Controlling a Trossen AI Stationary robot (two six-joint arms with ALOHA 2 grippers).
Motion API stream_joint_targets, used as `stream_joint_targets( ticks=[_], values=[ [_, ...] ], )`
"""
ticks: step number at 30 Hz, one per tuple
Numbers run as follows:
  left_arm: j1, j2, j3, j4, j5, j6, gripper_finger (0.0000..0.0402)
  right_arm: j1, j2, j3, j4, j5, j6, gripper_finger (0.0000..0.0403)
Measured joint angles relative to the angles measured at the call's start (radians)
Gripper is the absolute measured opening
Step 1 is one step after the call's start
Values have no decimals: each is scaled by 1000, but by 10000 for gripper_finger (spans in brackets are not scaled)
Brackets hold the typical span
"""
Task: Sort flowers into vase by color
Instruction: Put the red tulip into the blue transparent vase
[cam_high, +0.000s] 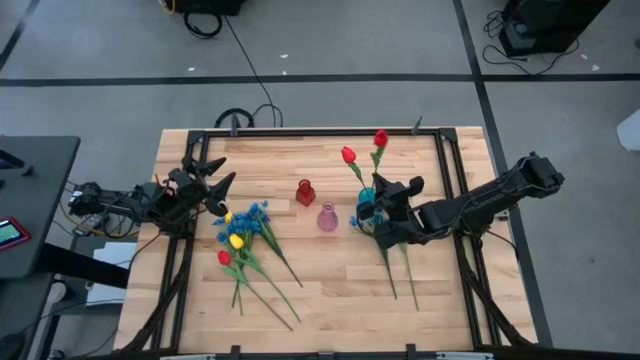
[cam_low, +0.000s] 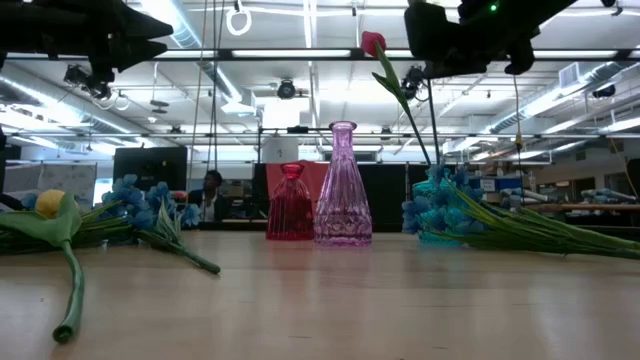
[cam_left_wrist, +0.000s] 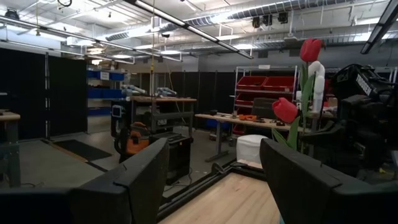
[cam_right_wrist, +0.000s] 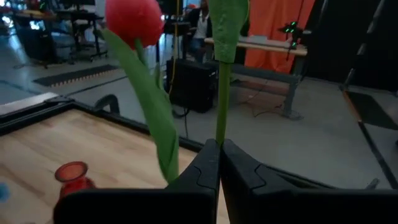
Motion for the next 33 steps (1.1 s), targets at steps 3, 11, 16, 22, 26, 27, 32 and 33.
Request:
stream_joint_targets(
  ticks=[3,11,16,22,26,27,32,33],
  values=[
    [0,0,0,-6,0,0,259,-12,0,0,-1,-14,-5,19],
    [0,0,0,-35,0,0,259,-30,0,-58,79,-56,-4,19],
    [0,0,0,-33,0,0,259,-31,-1,-132,164,-69,-6,19],
    [0,0,0,-30,0,0,259,-31,0,-196,245,-121,-7,19],
    [0,0,0,-30,0,0,259,-38,0,-252,320,-173,-7,19],
    [0,0,0,-30,0,0,259,-40,0,-267,339,-178,-8,19],
    [0,0,0,-30,0,0,259,-43,0,-329,407,-208,-16,19],
    [0,0,0,-30,0,0,259,-45,0,-340,417,-220,-16,19]
  ],
)
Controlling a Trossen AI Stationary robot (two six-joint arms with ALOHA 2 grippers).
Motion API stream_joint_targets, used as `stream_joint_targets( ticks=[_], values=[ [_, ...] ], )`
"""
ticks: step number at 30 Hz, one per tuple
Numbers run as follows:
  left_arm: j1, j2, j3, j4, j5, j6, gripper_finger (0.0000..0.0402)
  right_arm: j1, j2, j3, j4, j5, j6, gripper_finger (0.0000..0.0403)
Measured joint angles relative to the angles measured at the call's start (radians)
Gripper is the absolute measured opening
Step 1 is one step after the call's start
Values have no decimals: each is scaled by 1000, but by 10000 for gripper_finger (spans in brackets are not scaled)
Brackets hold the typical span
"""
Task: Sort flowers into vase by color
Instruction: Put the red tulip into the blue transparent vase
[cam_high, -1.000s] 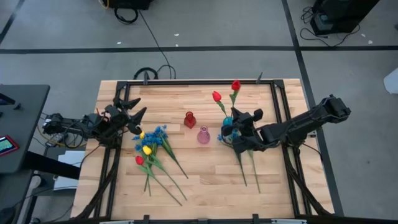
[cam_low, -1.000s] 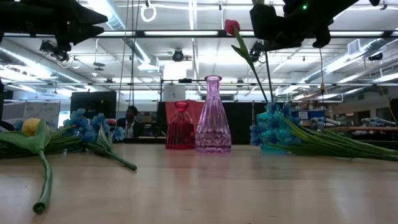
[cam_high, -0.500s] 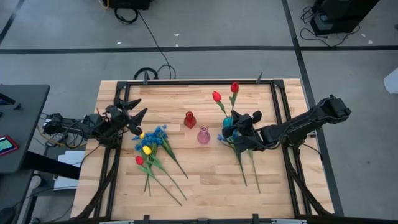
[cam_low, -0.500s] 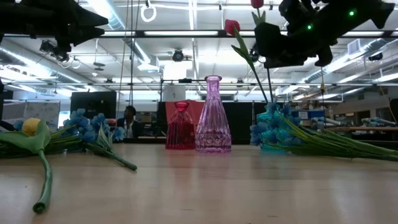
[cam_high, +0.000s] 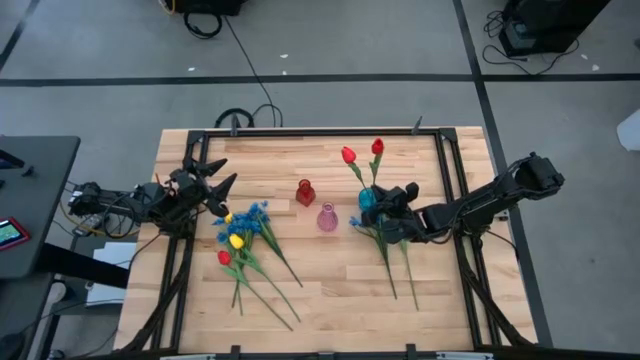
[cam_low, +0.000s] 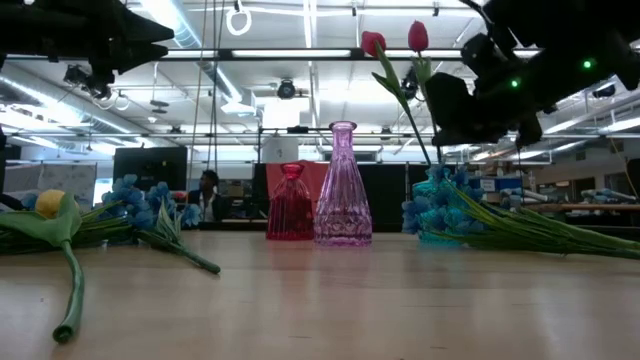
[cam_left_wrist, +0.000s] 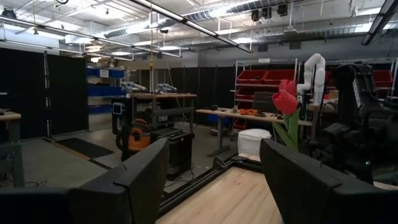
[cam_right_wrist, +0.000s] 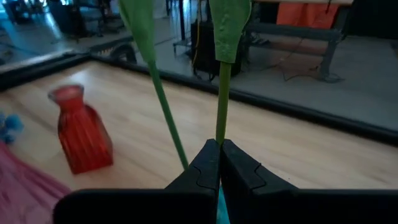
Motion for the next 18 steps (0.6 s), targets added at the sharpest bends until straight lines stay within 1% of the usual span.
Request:
stream_joint_targets(
  ticks=[6,10,13,18],
  values=[
    [0,0,0,0,0,0,259,-13,-2,-29,40,-55,-27,19],
    [0,0,0,0,0,0,259,-12,-2,-30,72,-70,-115,29],
    [0,0,0,0,0,0,259,-14,0,-31,92,-84,-164,51],
    [0,0,0,0,0,0,259,-26,0,-31,95,-100,-171,109]
  ],
)
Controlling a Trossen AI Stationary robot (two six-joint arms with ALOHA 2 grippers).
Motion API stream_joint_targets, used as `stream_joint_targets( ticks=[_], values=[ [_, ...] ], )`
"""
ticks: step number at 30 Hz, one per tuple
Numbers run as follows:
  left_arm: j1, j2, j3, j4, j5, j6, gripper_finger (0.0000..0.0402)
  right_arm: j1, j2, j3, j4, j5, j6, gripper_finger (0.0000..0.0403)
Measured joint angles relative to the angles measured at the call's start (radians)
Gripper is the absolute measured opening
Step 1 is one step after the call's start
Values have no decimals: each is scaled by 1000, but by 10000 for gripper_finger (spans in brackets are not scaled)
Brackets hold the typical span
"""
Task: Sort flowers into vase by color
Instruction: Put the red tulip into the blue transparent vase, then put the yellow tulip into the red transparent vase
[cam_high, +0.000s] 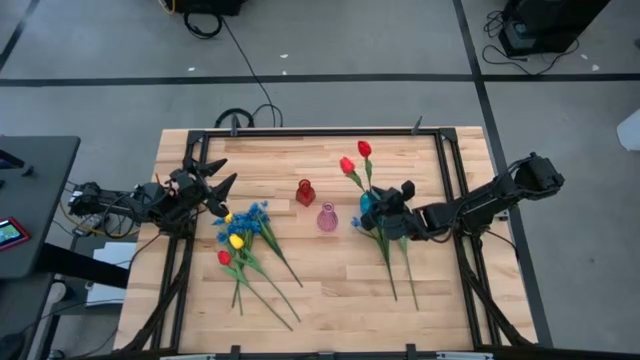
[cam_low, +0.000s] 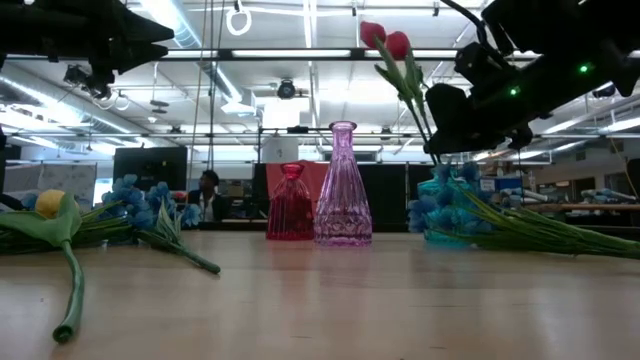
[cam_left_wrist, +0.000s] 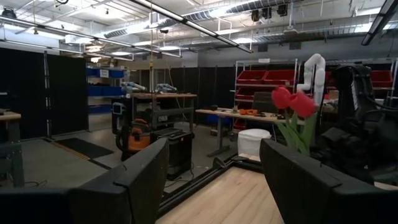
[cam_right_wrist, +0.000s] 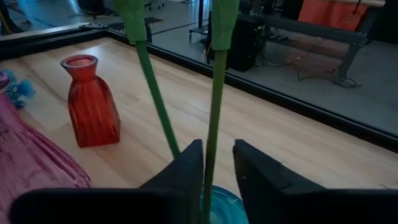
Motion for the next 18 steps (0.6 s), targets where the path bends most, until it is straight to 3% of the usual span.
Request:
stream_joint_targets(
  ticks=[7,18],
  values=[
    [0,0,0,-15,0,-42,259,1,-97,0,-11,-47,-61,169],
    [0,0,0,-75,62,-104,259,1,-242,0,-88,-82,-106,194]
  ],
)
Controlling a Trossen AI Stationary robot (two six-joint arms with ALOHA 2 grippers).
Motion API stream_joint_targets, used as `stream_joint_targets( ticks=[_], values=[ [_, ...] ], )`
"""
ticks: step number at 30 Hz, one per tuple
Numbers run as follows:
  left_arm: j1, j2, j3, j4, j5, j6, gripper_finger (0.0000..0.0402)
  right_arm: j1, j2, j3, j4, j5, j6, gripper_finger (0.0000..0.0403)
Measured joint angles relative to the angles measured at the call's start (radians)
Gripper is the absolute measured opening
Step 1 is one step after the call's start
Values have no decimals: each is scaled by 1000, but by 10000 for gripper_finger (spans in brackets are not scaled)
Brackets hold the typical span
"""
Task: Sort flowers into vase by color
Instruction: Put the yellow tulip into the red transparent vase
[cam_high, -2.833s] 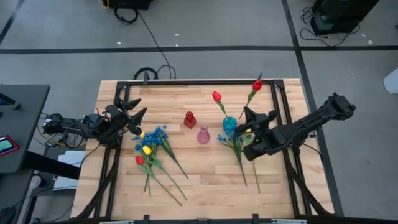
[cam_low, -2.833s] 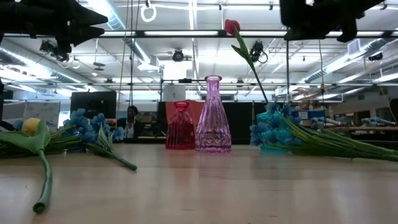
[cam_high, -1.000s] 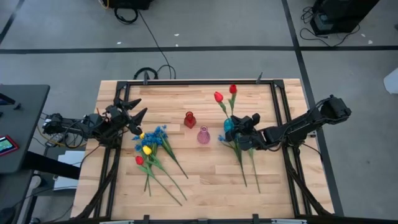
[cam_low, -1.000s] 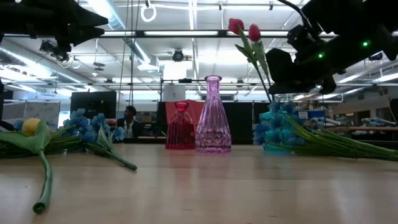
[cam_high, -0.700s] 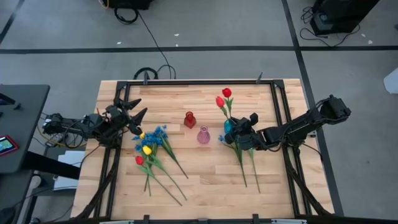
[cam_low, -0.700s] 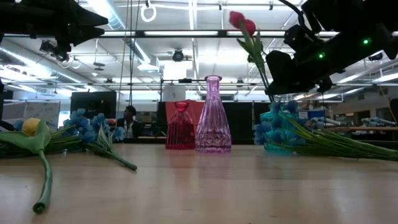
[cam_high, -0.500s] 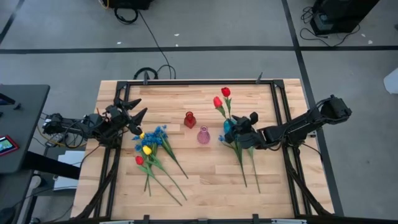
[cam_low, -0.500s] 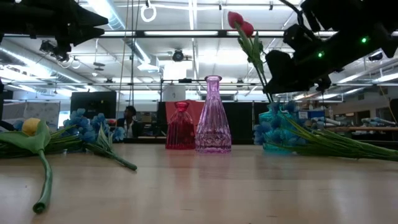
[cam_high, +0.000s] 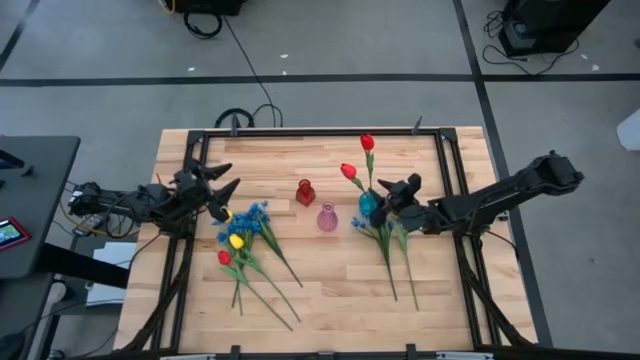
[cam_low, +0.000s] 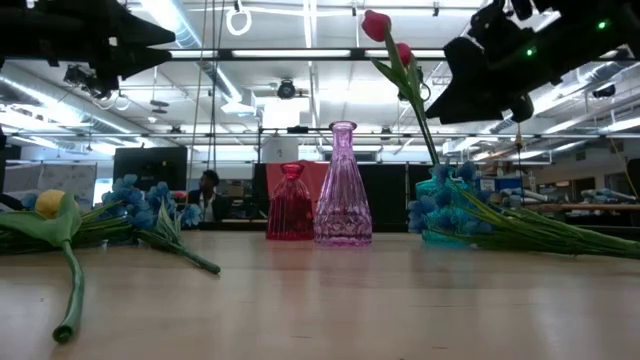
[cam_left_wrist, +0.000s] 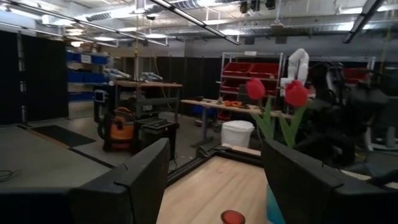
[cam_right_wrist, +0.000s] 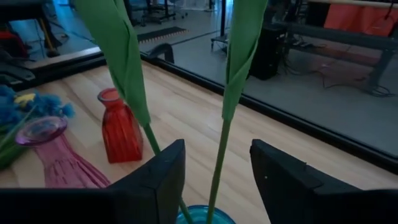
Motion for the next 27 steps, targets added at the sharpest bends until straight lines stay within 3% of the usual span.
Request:
stream_joint_targets(
  ticks=[11,21,27],
  values=[
    [0,0,0,-43,56,-23,259,0,-161,0,-116,-105,-10,209],
    [0,0,0,-66,63,-72,259,0,-333,0,-230,-302,-11,209],
    [0,0,0,-67,224,-72,259,0,-420,21,-339,-422,42,209]
  ],
)
